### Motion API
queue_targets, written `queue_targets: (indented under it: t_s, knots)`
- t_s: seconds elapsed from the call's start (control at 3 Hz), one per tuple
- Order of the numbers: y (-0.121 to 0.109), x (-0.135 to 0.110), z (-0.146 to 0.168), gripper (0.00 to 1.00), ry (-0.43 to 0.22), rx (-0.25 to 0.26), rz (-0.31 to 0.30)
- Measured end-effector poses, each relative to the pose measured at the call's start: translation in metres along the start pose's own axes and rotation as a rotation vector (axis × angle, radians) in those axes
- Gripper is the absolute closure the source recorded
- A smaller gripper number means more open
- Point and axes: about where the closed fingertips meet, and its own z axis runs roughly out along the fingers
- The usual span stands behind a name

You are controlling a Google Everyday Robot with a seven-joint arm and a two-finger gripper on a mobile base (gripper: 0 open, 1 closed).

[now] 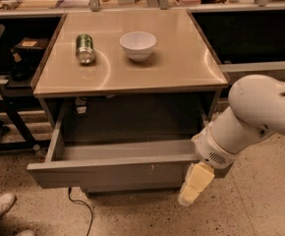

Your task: Open top drawer

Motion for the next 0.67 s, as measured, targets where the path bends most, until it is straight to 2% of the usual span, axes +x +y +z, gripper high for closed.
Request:
queue_targets:
  t_s: [0.67]
  knots:
    - [-0.015, -0.003, 0.025, 0.0, -0.019, -0.074, 0.024]
